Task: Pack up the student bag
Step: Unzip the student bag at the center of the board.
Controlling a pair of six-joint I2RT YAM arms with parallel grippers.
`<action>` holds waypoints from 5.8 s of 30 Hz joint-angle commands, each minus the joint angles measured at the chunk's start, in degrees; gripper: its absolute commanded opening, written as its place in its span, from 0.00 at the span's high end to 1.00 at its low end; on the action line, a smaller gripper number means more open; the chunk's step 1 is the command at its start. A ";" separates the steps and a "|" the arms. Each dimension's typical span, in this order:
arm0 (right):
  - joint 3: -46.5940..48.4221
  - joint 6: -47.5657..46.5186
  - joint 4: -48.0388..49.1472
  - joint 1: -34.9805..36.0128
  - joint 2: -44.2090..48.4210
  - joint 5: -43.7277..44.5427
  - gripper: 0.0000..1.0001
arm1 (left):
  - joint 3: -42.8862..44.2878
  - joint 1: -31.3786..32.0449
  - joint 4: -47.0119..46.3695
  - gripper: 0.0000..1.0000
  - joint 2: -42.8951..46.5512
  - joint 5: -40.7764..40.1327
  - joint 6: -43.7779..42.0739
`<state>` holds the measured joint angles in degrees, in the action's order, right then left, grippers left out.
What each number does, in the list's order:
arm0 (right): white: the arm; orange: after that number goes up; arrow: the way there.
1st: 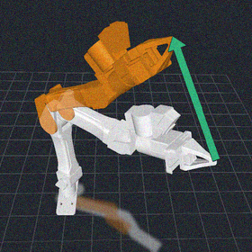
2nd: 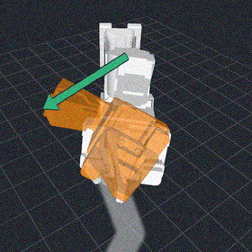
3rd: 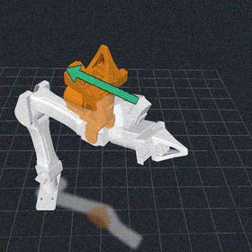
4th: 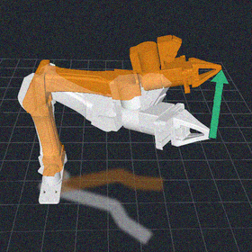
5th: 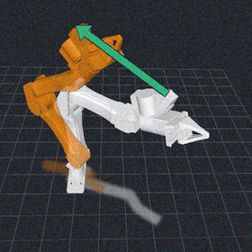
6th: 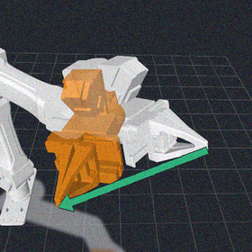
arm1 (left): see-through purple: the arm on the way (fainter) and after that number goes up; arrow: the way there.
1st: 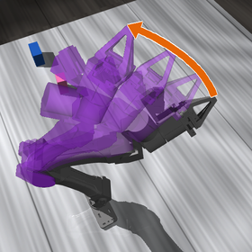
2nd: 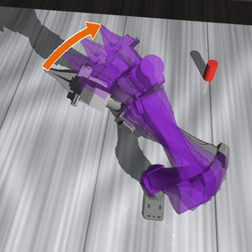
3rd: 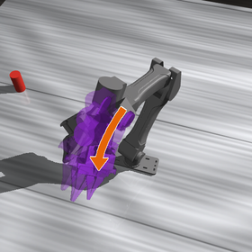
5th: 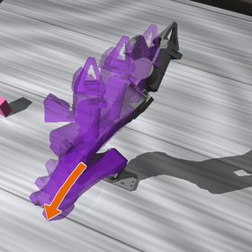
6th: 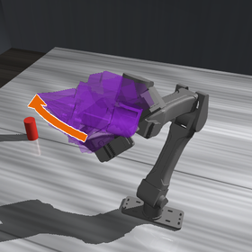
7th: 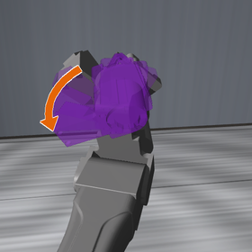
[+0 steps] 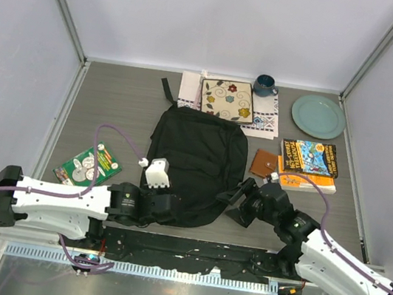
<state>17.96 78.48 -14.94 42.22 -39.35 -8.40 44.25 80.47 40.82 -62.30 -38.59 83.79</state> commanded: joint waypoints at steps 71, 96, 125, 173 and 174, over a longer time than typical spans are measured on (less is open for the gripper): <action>19.94 -24.20 -8.70 0.67 -15.79 17.29 0.24 | -6.81 2.06 -10.06 1.00 -1.15 -3.51 -2.83; 16.14 13.28 2.22 26.16 -20.67 31.51 0.23 | -5.05 1.71 -11.20 1.00 -0.10 -2.72 -6.27; 17.38 16.36 11.86 27.92 -34.04 32.84 0.61 | -4.17 1.71 -10.58 1.00 1.66 -2.11 -7.06; 7.79 -1.04 21.88 23.26 -24.96 22.21 1.00 | -4.09 -32.39 8.29 0.17 21.33 5.10 -22.80; 8.93 -1.13 21.80 23.35 -25.68 21.68 1.00 | -3.74 -32.39 9.27 0.12 23.70 4.84 -22.53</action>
<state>21.32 81.06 3.07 65.76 -62.35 13.96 36.80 48.40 44.84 -44.07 -33.41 60.18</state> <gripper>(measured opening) 0.056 0.801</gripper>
